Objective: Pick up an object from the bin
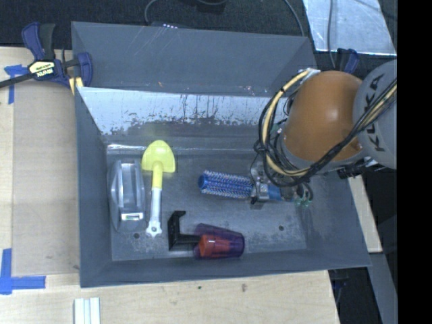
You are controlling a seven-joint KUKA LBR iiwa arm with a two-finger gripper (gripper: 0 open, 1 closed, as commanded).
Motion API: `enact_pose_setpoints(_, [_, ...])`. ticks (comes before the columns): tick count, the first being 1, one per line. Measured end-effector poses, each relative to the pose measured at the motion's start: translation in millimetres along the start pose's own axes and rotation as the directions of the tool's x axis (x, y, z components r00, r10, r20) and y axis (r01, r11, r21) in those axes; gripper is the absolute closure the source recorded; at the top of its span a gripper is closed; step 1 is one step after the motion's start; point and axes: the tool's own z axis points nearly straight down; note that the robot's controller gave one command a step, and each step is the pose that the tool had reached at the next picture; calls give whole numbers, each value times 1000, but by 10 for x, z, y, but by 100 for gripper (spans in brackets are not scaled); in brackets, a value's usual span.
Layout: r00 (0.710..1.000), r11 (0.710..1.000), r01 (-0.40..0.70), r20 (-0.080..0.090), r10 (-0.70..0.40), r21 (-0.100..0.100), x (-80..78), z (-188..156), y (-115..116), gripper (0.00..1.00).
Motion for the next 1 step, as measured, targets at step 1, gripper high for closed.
enact_pose_setpoints(1, [1000,1000,0,0,0,0,0,0,0,100])
